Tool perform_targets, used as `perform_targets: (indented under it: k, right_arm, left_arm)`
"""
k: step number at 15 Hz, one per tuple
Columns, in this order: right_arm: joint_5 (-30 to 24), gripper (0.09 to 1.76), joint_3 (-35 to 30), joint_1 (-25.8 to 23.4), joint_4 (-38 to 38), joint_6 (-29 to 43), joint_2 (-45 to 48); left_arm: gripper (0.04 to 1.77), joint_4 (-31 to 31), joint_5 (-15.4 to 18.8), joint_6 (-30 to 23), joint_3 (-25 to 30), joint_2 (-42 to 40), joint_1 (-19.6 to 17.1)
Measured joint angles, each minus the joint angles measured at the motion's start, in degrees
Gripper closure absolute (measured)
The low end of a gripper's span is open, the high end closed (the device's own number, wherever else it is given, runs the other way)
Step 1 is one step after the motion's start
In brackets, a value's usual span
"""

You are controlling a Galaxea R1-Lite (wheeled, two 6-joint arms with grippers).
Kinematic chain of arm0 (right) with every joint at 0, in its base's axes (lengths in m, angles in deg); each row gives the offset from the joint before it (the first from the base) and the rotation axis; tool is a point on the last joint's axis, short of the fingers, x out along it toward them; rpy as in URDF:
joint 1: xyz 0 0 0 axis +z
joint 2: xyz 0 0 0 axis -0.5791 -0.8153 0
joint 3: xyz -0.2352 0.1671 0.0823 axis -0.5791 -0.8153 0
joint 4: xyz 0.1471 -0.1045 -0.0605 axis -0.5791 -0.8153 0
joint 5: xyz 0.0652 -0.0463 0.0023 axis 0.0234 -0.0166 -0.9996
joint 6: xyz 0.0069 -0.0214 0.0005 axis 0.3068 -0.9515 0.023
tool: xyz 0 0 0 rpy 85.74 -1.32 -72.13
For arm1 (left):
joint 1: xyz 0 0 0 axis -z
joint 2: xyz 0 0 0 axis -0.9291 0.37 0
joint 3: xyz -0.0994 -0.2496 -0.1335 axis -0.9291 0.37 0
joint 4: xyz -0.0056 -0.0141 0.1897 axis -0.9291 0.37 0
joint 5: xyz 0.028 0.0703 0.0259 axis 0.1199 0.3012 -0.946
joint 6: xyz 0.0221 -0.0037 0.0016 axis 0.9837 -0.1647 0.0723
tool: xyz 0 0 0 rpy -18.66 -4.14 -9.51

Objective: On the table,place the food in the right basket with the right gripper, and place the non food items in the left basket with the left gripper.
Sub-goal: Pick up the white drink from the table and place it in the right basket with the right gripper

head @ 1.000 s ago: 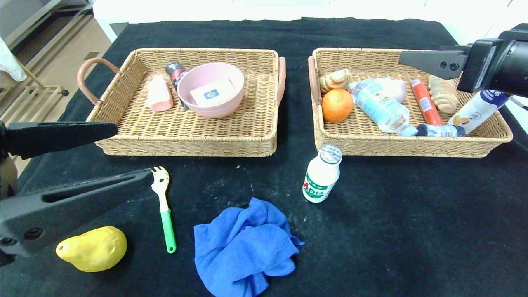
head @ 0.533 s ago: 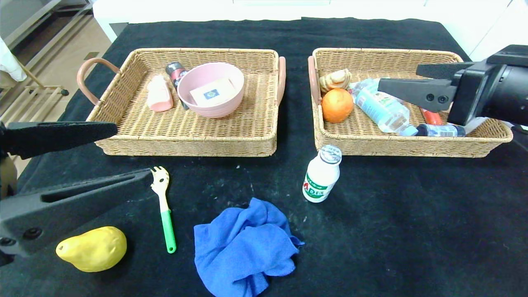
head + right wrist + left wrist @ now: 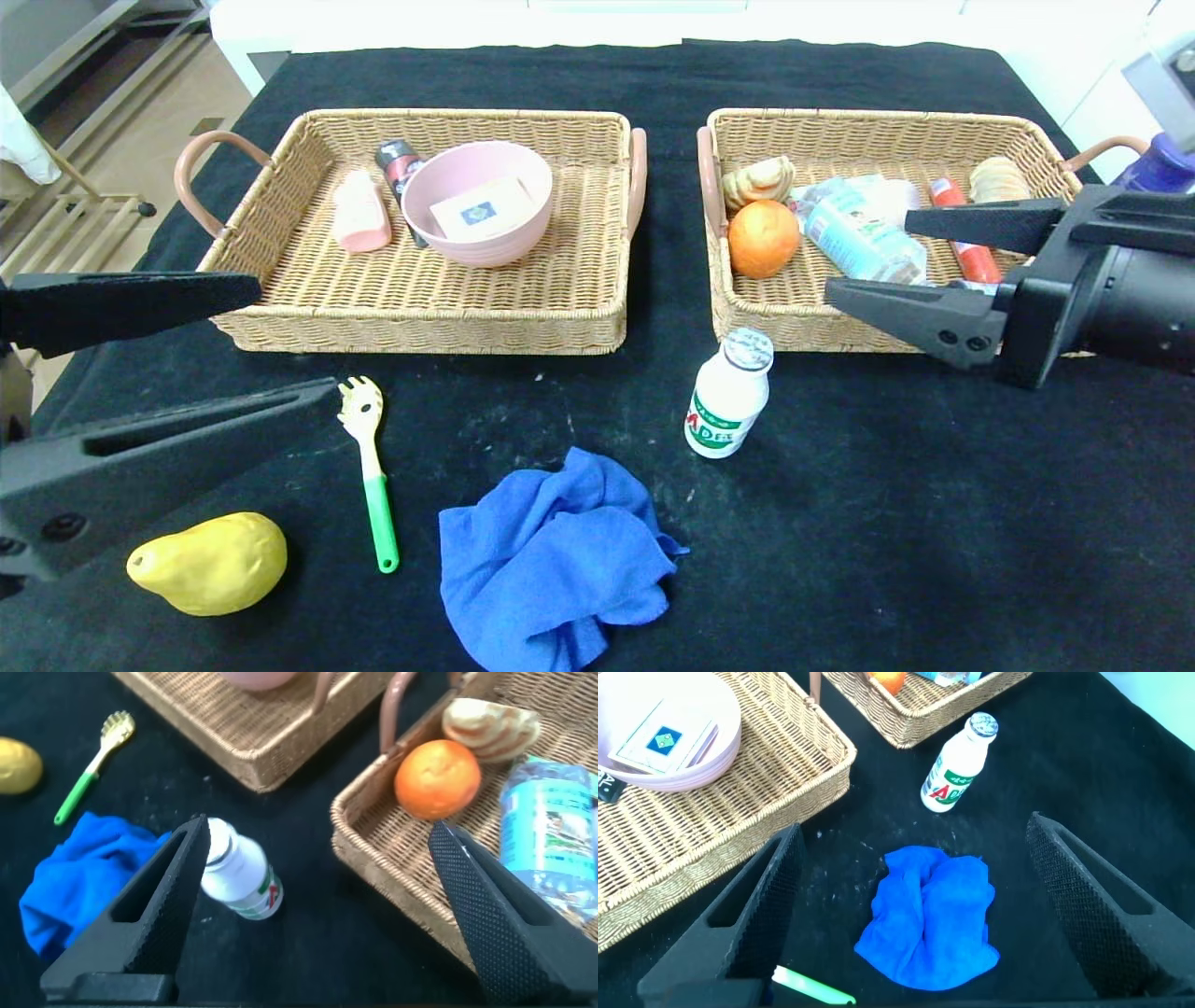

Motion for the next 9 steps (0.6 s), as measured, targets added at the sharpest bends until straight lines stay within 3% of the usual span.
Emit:
perform_targets:
  k: [9]
  right_arm:
    - [0.37, 0.14, -9.67, 4.74, 7.41, -2.63, 0.66]
  left_arm:
    - [0.09, 0.00, -0.02, 0.00, 0.00, -0.07, 0.00]
